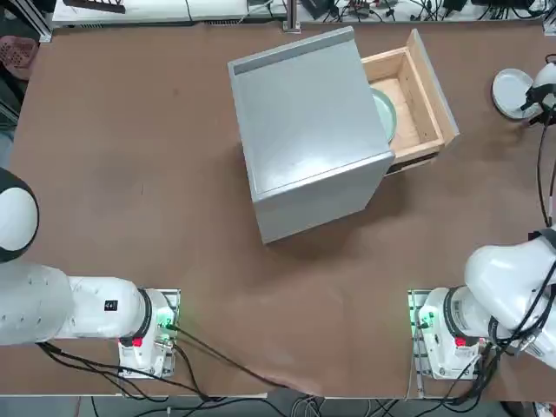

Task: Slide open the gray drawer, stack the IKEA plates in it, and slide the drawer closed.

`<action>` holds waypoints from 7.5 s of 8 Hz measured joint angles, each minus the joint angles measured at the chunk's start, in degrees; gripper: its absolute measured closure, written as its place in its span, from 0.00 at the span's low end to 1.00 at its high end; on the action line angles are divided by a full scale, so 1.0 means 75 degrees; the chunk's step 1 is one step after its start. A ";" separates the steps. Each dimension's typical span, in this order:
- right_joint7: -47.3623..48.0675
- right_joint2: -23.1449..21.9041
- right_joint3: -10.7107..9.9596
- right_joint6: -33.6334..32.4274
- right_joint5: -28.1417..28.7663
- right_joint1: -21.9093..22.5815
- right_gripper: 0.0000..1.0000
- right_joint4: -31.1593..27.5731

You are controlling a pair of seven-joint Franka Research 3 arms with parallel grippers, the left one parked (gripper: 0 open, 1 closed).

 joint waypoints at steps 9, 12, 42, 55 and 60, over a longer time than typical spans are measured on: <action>-0.2678 -0.2820 0.1022 -0.4989 0.1719 -0.0187 1.00 0.0656; -0.3887 -0.4100 0.1419 -0.6949 0.2693 -0.0217 1.00 0.0682; -0.5066 -0.5372 0.4064 -0.7498 0.0463 0.1211 0.30 -0.0949; -0.5233 -0.3660 0.4239 -0.6649 0.2077 0.1575 1.00 -0.1214; -0.4235 -0.3658 0.4242 -0.6567 0.3049 0.2236 0.98 -0.1516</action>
